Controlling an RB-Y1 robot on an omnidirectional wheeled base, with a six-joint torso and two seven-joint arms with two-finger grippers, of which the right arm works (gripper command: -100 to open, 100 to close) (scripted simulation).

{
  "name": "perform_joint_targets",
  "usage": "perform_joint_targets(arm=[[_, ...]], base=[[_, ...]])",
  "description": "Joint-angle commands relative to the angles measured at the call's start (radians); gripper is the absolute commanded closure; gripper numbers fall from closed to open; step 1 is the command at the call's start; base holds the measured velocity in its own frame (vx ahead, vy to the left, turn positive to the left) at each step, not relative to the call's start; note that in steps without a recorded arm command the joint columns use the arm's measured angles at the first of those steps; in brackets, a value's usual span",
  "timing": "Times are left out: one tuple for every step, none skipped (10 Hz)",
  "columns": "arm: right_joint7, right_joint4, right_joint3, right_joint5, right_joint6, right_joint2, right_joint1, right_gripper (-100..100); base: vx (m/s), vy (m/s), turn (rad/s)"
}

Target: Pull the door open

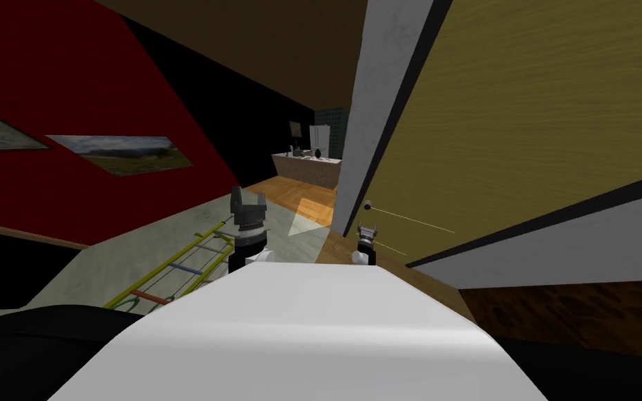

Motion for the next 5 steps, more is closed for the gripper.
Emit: perform_joint_targets(arm=[[-0.034, 0.033, 0.004, -0.028, -0.006, -0.003, -0.007, -100], [-0.049, 0.054, 0.006, -0.039, -0.011, -0.004, -0.013, -100], [-0.065, 0.075, 0.008, -0.050, -0.015, -0.006, -0.020, -100], [-0.080, 0.095, 0.010, -0.062, -0.020, -0.008, -0.027, -100], [-0.095, 0.116, 0.011, -0.073, -0.025, -0.009, -0.033, -100]], base=[[0.117, -0.078, 0.112], [0.099, -0.076, 0.059], [0.085, -0.062, 0.056], [0.082, -0.056, 0.069], [0.082, -0.062, 0.062]])
